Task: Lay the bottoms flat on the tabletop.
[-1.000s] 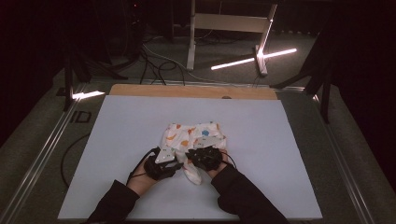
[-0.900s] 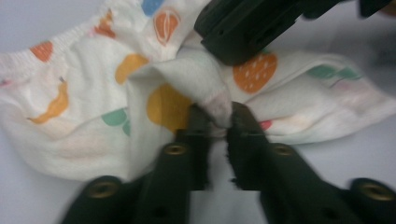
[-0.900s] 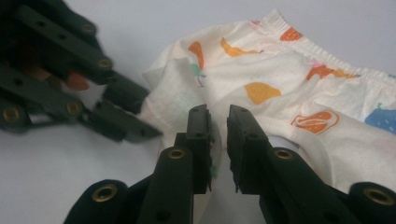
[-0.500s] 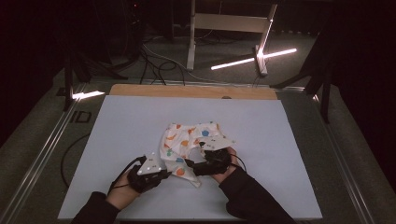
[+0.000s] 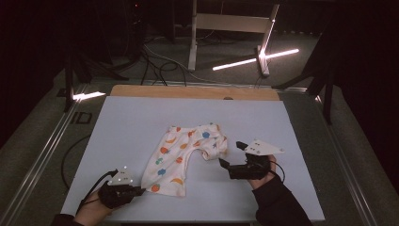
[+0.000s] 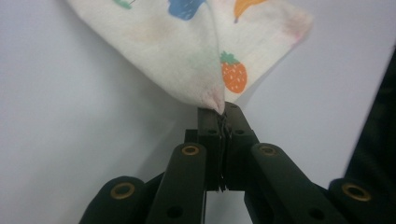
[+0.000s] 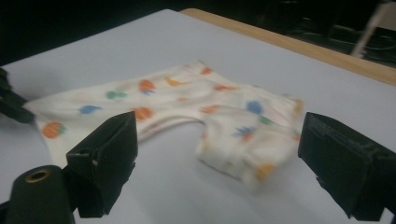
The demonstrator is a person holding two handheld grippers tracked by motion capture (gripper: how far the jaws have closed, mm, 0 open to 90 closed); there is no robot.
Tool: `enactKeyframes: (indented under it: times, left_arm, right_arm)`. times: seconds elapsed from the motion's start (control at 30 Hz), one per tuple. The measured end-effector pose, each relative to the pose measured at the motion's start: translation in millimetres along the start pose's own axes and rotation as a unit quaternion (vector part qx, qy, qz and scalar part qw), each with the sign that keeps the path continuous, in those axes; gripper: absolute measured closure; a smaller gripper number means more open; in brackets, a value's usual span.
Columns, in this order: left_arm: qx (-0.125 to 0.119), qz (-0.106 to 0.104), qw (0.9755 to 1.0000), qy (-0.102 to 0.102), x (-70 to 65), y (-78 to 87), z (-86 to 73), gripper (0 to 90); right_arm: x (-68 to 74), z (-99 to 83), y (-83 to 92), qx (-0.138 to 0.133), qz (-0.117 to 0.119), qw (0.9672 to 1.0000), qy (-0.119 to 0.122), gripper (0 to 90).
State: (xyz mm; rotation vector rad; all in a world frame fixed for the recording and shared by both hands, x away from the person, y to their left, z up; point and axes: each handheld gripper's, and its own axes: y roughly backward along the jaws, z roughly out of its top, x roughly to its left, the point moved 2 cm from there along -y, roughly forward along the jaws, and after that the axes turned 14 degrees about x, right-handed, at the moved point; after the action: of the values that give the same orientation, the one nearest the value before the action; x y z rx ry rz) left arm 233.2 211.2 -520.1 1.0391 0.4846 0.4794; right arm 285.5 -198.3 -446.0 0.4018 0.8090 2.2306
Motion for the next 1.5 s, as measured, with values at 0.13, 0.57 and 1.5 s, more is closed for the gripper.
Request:
enactKeyframes:
  times: [0.13, 0.57, 1.5]
  left_arm:
    - [0.012, -0.002, 0.9999, -0.006, 3.8, -0.9, -6.8, 76.1]
    - [-0.075, -0.007, 0.9935, -0.085, -38.1, 6.5, 18.9, 19.7]
    - [-0.026, 0.006, 0.9896, -0.142, -82.5, -62.6, 100.2, 87.4]
  right_arm:
    - [-12.8, -12.8, 7.6, 0.002, -0.018, 0.9997, -0.014, 12.2]
    - [-26.2, -42.4, 15.2, 0.016, -0.037, 0.9983, -0.042, 12.3]
    - [-22.3, -45.6, 4.4, 0.035, -0.019, 0.9987, -0.032, 12.4]
